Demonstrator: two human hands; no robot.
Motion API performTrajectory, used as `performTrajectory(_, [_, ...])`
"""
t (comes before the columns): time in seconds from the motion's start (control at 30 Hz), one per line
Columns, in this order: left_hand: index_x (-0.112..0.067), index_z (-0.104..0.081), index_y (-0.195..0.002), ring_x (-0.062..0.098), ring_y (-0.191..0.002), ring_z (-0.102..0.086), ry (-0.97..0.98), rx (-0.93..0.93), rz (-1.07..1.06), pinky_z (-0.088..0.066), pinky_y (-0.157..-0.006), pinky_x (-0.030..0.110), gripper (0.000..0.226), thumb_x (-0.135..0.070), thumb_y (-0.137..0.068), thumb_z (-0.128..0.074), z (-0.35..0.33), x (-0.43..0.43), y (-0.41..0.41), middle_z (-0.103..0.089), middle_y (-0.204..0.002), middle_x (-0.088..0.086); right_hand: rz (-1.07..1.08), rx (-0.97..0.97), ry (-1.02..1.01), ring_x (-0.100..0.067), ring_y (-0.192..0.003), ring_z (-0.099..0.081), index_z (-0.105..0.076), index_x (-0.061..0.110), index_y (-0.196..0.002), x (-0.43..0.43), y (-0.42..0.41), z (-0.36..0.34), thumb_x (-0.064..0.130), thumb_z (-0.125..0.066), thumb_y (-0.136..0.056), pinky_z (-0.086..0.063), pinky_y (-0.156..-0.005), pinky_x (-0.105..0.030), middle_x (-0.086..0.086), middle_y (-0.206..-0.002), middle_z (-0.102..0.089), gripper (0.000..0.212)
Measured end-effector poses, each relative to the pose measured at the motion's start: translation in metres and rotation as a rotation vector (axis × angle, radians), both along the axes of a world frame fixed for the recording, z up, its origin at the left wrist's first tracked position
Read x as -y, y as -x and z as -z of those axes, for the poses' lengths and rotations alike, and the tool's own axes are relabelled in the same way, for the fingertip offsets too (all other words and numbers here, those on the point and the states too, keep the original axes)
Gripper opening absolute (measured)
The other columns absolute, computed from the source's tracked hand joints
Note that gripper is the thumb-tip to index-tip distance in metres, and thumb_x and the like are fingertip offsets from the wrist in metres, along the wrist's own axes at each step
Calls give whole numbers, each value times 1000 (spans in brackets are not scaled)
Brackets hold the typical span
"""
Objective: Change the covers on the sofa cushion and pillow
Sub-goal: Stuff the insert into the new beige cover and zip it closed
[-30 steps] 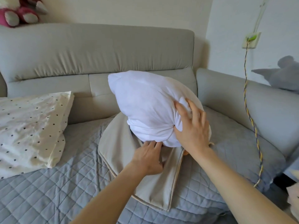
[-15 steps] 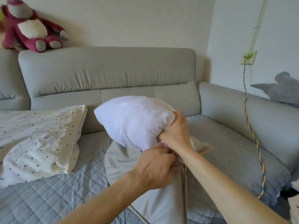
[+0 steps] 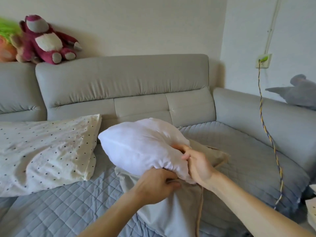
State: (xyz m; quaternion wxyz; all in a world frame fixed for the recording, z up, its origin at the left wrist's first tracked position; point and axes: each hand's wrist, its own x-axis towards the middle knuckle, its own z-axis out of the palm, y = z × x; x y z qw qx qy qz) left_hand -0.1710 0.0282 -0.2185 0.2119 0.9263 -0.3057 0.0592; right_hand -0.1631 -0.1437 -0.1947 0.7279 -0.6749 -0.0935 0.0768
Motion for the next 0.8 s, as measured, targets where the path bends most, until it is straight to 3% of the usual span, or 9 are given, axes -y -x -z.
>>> performTrajectory(0.03, [-31,-71,-100,9,-92,-62,31,-44,-13,-50,-82,31,27,-47,-89,-54,-1,-2,0,-72,-99,-11,-13,99,92,-16,-122,-57,-67,23,-117,11,6,-3,20,-57,-67,-42,-104,-29,-6,-127,-64,51])
performTrajectory(0.13, [-38,-66,-108,10,-101,-63,65,-29,-7,-51,-83,34,33,-51,-87,-45,-6,-1,1,-70,-107,-15,240,584,805,2,-121,-38,-59,58,-113,27,13,1,44,-64,-73,-31,-101,-22,26,-128,-45,43])
performTrajectory(0.2, [-35,-68,-104,15,-99,-63,18,-8,-15,-51,-82,36,31,-50,-89,-45,-12,2,3,-70,-106,-11,322,600,1037,-6,-112,-33,-49,62,-119,23,10,-1,56,-62,-73,-33,-96,-30,28,-120,-42,48])
performTrajectory(0.27, [-30,-70,-101,18,-97,-62,-54,31,-22,-49,-80,34,24,-43,-94,-50,-17,-1,8,-69,-103,-8,240,543,993,-13,-104,-45,-55,45,-115,13,-1,-2,46,-70,-74,-43,-85,-31,18,-110,-50,44])
performTrajectory(0.33, [-29,-69,-101,18,-97,-60,-114,131,-9,-46,-75,32,24,-41,-97,-49,-20,-6,16,-67,-101,-7,180,538,1025,-18,-93,-55,-53,30,-96,-5,-14,0,37,-69,-75,-44,-72,-32,10,-99,-58,28])
performTrajectory(0.5, [-25,-64,-100,20,-93,-60,-163,305,-124,-45,-71,34,35,-45,-98,-35,-20,-23,23,-62,-100,-6,87,357,1051,-26,-85,-57,-49,24,-72,-53,-48,9,29,-59,-65,-44,-70,-34,3,-79,-61,13])
performTrajectory(0.6, [-27,-64,-79,18,-80,-60,-213,400,-39,-43,-70,32,29,-42,-91,-43,-21,-39,9,-63,-81,-9,-71,247,1066,-22,-89,-61,-63,22,-83,-59,-55,7,28,-59,-80,-47,-73,-33,2,-82,-67,8])
performTrajectory(0.73, [-26,-66,-66,16,-74,-58,-212,437,176,-49,-72,25,6,-28,-65,-72,-13,-10,20,-62,-67,-9,-180,50,980,-21,-107,-58,-63,23,-122,-58,-63,0,21,-54,-91,-44,-79,-26,4,-111,-65,32])
performTrajectory(0.8, [-23,-69,-72,20,-76,-59,-83,344,134,-55,-73,33,9,-28,-77,-62,-10,-4,15,-65,-71,-5,-83,114,831,-20,-89,-56,-60,23,-100,-66,-62,4,12,-52,-91,-43,-79,-32,4,-90,-60,17])
